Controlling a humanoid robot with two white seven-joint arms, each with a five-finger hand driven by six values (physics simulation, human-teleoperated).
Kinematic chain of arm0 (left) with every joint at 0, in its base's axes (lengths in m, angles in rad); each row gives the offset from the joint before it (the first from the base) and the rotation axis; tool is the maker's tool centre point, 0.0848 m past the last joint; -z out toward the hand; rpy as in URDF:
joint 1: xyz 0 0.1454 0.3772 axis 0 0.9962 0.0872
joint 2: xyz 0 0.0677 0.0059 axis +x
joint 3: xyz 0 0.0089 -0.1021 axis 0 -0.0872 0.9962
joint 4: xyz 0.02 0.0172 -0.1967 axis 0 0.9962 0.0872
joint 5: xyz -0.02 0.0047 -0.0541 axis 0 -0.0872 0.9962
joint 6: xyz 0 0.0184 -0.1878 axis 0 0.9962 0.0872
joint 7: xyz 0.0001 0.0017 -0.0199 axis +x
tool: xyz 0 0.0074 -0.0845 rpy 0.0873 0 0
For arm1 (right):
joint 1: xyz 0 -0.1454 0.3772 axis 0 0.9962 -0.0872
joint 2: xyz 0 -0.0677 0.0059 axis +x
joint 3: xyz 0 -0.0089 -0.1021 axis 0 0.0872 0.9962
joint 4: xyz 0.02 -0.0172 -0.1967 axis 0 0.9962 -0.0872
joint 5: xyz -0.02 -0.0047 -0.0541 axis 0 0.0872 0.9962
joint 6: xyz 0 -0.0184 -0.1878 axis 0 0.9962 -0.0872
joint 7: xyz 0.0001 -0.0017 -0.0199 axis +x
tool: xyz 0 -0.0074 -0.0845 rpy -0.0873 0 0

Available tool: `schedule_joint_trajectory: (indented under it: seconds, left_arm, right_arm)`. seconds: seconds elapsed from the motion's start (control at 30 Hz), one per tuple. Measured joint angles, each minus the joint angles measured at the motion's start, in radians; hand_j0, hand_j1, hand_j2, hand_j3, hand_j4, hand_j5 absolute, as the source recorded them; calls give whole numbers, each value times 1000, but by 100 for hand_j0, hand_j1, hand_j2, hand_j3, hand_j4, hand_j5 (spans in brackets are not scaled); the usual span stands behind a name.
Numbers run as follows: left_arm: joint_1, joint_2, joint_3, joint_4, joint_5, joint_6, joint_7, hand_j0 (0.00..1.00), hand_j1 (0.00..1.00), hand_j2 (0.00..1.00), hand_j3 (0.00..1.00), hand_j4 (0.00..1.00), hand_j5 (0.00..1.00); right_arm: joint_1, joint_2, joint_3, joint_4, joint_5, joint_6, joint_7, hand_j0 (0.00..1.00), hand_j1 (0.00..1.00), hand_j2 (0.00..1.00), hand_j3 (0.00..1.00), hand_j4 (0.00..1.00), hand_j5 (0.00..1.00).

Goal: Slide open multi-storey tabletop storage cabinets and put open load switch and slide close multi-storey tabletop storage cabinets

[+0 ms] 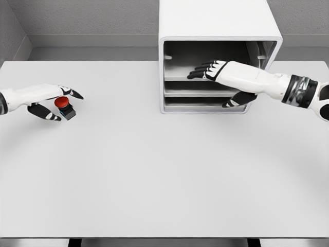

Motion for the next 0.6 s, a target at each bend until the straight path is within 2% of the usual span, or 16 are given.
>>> schedule_joint_trajectory:
  seconds: [0.37,0.53,0.6]
  left_arm:
    - [-6,3,-1,-18,1,0,7,73,73,73,73,73,73]
    - [-5,10,-1,-28,1,0,8,57,57,57,57,57,57]
    - [-5,16,-2,-30,1,0,8,54,54,54,54,54,54]
  right_arm:
    - [-11,65,-5,96,39,0,2,100,100,100,100,100,100]
    - [3,69,-6,107,53,0,2,100,100,100,100,100,100]
    - [3,70,-6,108,58,0,2,100,100,100,100,100,100]
